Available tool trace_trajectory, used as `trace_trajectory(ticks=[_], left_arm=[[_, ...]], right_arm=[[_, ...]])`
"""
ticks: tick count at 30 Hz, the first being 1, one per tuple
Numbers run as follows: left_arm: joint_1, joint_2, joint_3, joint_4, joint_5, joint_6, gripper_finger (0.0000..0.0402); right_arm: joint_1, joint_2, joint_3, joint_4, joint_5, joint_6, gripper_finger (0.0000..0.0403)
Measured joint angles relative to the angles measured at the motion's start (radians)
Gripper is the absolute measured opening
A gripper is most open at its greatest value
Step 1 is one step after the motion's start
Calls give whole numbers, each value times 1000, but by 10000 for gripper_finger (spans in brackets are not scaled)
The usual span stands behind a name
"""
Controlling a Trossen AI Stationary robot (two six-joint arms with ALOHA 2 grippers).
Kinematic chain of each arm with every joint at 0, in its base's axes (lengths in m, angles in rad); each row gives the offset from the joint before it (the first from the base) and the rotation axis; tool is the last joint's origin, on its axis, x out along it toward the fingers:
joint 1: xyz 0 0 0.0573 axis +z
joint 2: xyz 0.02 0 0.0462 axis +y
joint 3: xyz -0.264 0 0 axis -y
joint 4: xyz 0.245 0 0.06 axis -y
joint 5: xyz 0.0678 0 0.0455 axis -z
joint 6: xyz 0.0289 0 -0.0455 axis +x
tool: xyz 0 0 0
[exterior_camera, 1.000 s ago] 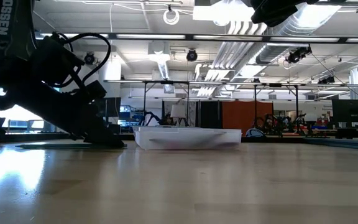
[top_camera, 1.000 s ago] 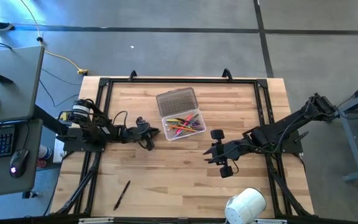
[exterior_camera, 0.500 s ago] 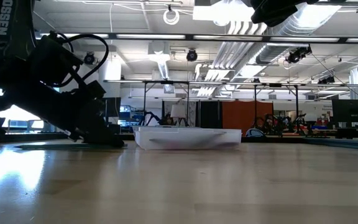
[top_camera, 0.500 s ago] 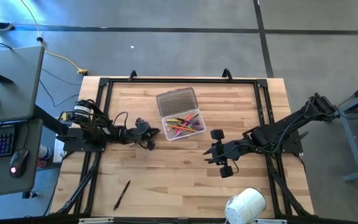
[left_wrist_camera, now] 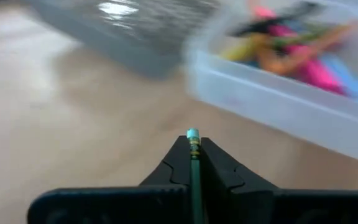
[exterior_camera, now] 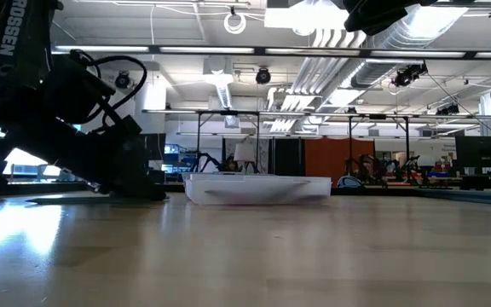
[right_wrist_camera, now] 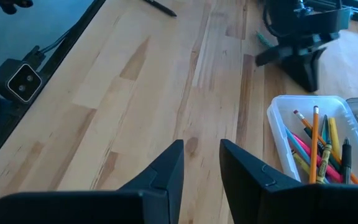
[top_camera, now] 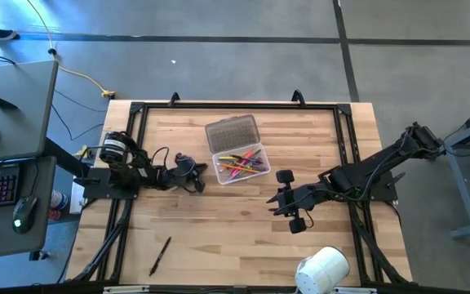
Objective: Pick & place school supplies into a supply box
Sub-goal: Put the light blue pencil into the supply box
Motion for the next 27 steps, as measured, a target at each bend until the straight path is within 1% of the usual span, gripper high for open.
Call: trace_trajectory(ticks=[3, 8, 10, 12, 15, 17, 20, 21, 23, 25, 27], left_arm=[[4, 0, -4, 34, -69, -1, 47], [3, -36, -1, 102, -90, 3, 43], [4, -58, 3, 147, -86, 16, 44], [3, -84, 10, 189, -60, 42, 48], [2, -121, 40, 260, -26, 115, 53], [2, -136, 82, 267, -19, 141, 51], [4, -137, 174, 244, 22, 187, 46], [4, -137, 217, 215, 40, 214, 46], [8, -137, 318, 82, 86, 267, 48], [21, -137, 441, -132, 122, 308, 56], [45, -137, 578, -399, 130, 322, 65]], right_arm=[[0, 0, 0, 0, 0, 0, 87], [0, 0, 0, 0, 0, 0, 87], [0, 0, 0, 0, 0, 0, 87], [0, 0, 0, 0, 0, 0, 87], [0, 0, 0, 0, 0, -1, 87], [0, 0, 0, 0, 0, 0, 87], [0, 0, 0, 0, 0, -7, 87], [0, 0, 0, 0, 0, -16, 87], [0, 0, 0, 1, 0, -34, 87], [0, 0, 0, 2, 0, -49, 87], [0, 0, 0, 2, 0, -49, 87]])
